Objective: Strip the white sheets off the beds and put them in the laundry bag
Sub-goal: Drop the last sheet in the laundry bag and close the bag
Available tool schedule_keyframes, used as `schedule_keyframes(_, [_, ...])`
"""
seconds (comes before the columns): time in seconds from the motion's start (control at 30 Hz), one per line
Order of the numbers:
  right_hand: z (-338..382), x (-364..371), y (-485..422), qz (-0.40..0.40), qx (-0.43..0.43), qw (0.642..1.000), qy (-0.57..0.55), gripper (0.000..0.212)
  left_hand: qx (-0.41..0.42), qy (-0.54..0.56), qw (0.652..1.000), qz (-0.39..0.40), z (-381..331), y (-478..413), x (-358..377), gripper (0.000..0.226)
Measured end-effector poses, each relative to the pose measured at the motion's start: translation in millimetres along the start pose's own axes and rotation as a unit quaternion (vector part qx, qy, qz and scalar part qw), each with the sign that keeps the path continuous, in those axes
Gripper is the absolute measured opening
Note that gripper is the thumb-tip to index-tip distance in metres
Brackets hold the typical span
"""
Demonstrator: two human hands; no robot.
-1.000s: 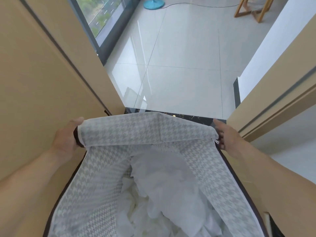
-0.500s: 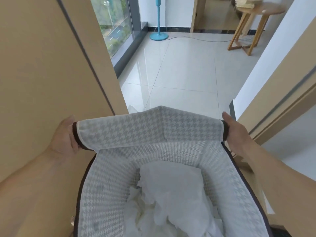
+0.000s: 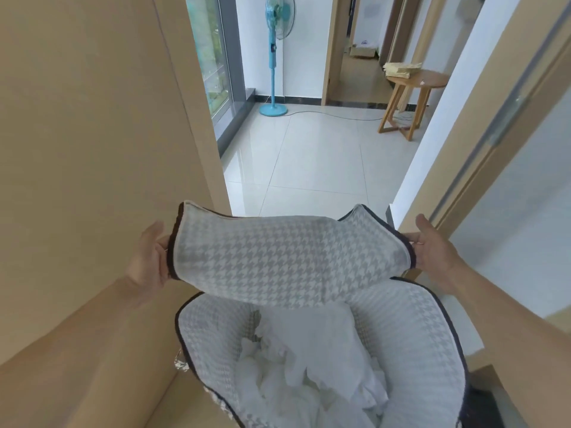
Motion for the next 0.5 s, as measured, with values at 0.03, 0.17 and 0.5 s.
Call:
schedule_keyframes(0.03, [-7,-2,13,0.006,0.020,1.000,0.009,0.088,-0.001,-0.007,1.000,0.003,4,12,-1,0.073])
schedule_keyframes(0.17, [-46,-17,50,0.034,0.066,0.997,0.016,0.084,-0.036,0.009,0.999,0.022,28,64,-3,0.072])
schedule_keyframes(0.5, [-100,-43,136,0.065,0.063,0.993,-0.073,0.083,-0.126,0.000,0.988,0.087,106,167,31,0.086])
Point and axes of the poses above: each hand's wrist, its own y-axis away from the middle knuckle, its own x-axis out of the palm, z = x × y, the point moved 2 cm from there along -y, towards the middle knuckle, and after that the axes turned 6 degrees about y, right-handed, at the moved point
